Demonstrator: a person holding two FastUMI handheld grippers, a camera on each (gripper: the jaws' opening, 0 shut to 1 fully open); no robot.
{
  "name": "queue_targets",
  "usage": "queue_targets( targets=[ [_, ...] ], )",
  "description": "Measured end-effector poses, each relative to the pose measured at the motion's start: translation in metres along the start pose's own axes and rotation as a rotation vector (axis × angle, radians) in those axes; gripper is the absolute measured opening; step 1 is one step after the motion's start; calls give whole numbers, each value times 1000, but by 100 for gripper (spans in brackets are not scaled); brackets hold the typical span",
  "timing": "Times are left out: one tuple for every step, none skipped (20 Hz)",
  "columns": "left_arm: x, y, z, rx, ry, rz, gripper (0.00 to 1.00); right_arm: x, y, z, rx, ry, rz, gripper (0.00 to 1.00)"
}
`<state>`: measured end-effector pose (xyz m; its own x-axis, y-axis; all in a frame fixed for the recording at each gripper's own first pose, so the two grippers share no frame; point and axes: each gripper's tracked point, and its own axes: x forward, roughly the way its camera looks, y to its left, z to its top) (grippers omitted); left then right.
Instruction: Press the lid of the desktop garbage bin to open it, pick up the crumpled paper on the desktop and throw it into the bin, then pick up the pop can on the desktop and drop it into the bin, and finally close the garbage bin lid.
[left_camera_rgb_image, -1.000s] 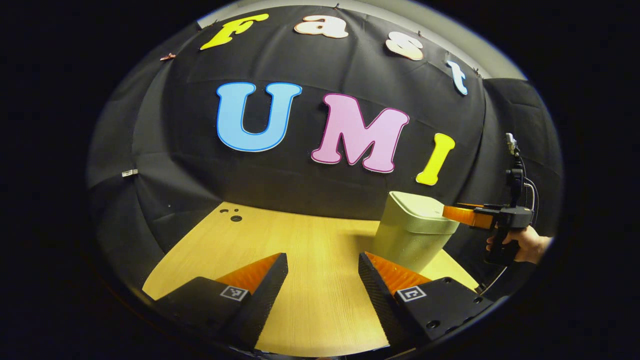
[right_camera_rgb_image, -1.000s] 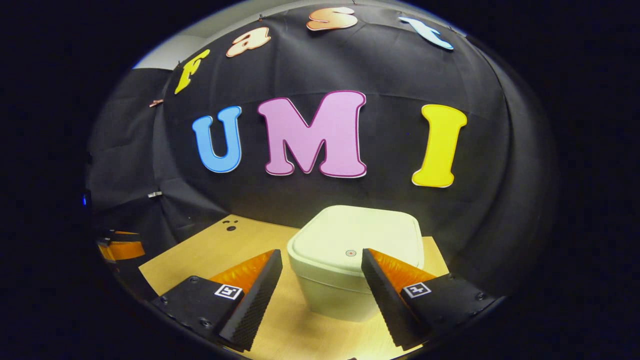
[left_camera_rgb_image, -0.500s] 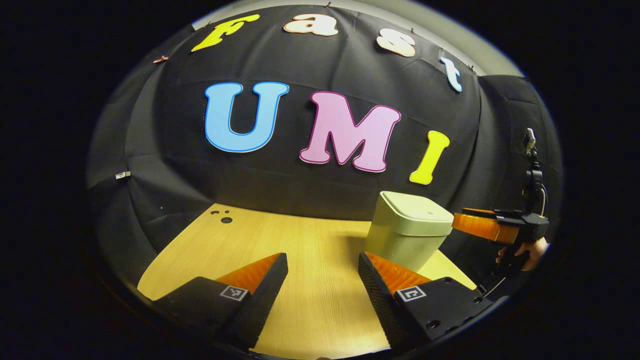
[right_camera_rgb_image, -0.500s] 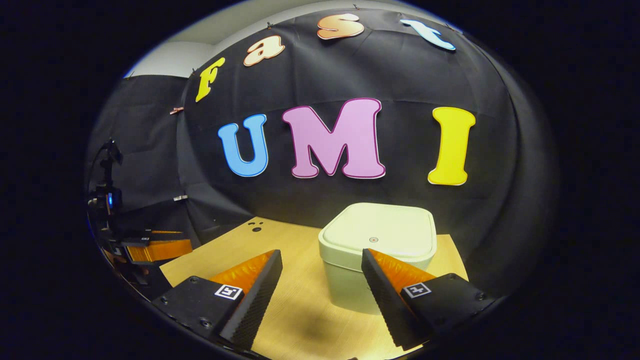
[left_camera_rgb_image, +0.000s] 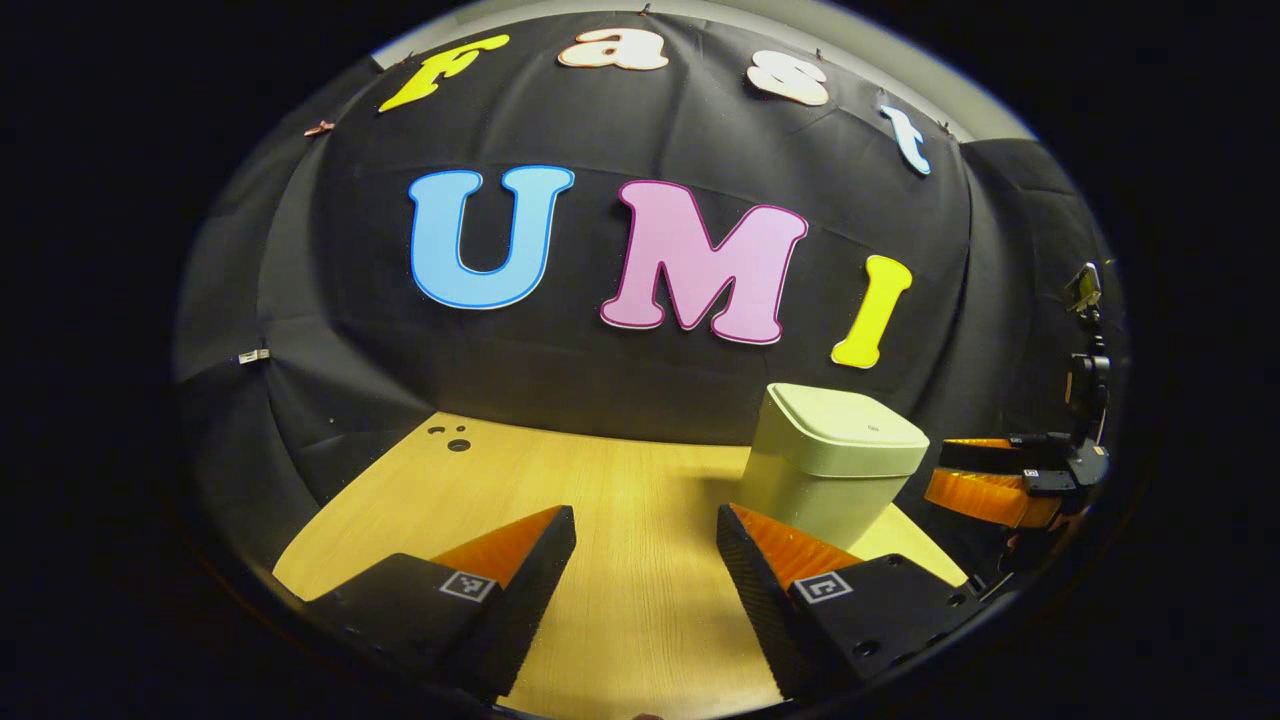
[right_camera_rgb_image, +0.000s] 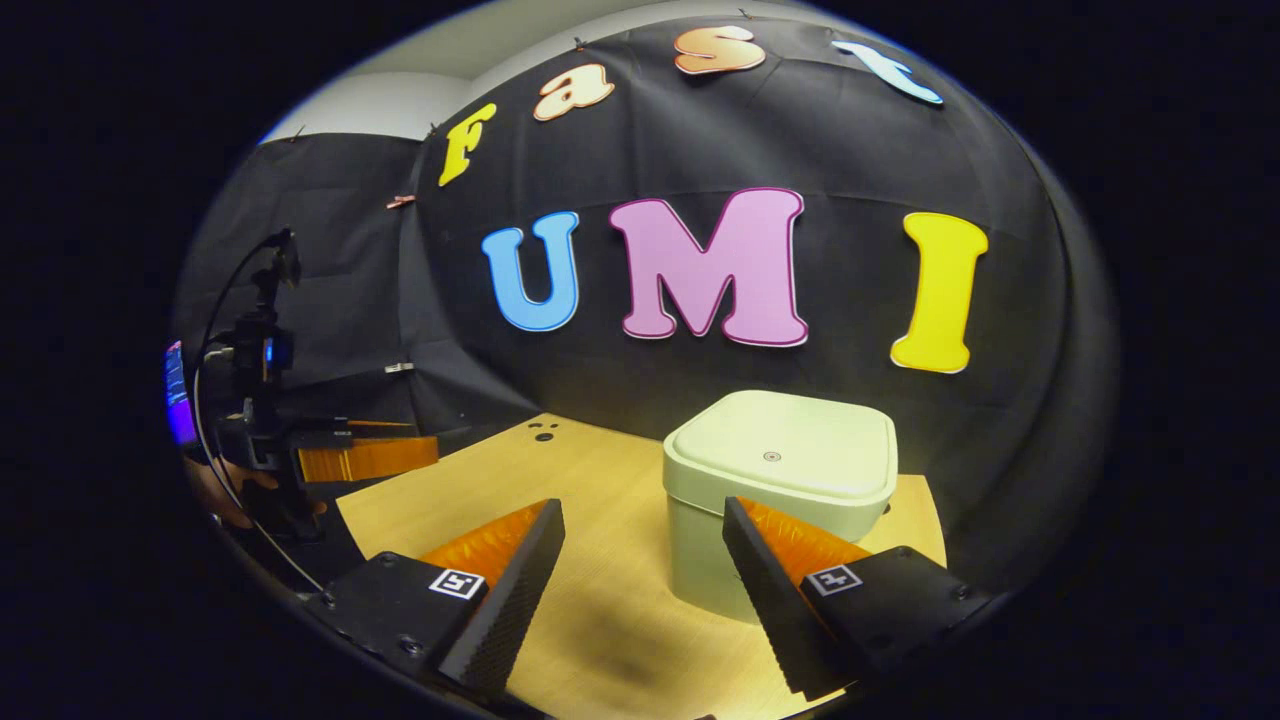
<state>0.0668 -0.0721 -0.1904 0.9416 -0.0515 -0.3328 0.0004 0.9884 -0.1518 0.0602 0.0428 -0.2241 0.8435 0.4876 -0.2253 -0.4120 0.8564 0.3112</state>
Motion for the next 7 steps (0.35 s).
queue_targets(
  targets=[
    [2,-1,-1,1,-2,7,92,0,0,1,-4,-4,20,100],
    [5,-2,-1,4,-4,19,92,1,-2,-1,-11,-4,36,100],
    [8,-3,-2,3,-1,32,93,3,-4,-2,-20,-3,48,100],
    [11,-5,-5,0,6,43,93,5,-7,-3,-30,-1,56,100],
    [13,-6,-6,-3,12,50,93,6,-9,-4,-39,1,64,100],
    [16,-10,-8,-4,17,54,93,7,-11,-4,-40,-1,73,100],
    [19,-13,-8,-1,20,58,92,7,-11,-4,-39,-5,84,100]
  ],
)
